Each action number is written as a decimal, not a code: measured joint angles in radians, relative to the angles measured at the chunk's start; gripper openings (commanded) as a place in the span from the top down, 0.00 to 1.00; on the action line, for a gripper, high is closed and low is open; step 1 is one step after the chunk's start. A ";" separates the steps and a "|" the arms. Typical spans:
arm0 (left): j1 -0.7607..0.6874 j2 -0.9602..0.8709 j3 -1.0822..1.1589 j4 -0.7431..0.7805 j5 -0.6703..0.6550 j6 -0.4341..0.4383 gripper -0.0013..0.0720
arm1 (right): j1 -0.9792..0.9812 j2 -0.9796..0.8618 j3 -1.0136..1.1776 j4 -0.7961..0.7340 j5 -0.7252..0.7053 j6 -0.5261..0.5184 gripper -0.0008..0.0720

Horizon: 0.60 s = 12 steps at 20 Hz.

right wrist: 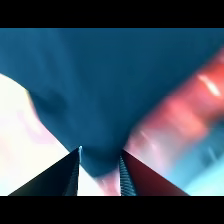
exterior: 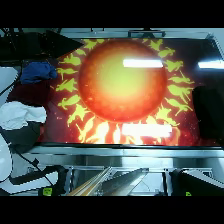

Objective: Fold the shirts.

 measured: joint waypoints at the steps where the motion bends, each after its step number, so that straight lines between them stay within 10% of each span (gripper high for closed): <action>1: 0.000 0.000 0.000 0.000 0.004 0.000 0.96 | -0.003 0.018 0.002 -0.077 0.031 0.063 0.69; 6: 0.002 0.000 0.000 0.003 0.036 0.000 0.96 | -0.002 0.157 0.109 -0.262 0.171 0.293 0.68; 8: 0.010 0.000 0.000 0.004 0.043 0.003 0.96 | 0.042 0.216 0.165 -0.208 0.188 0.323 0.93; 12: 0.072 0.003 0.000 0.062 0.035 0.011 0.97 | 0.261 0.318 0.214 0.050 0.171 0.273 0.95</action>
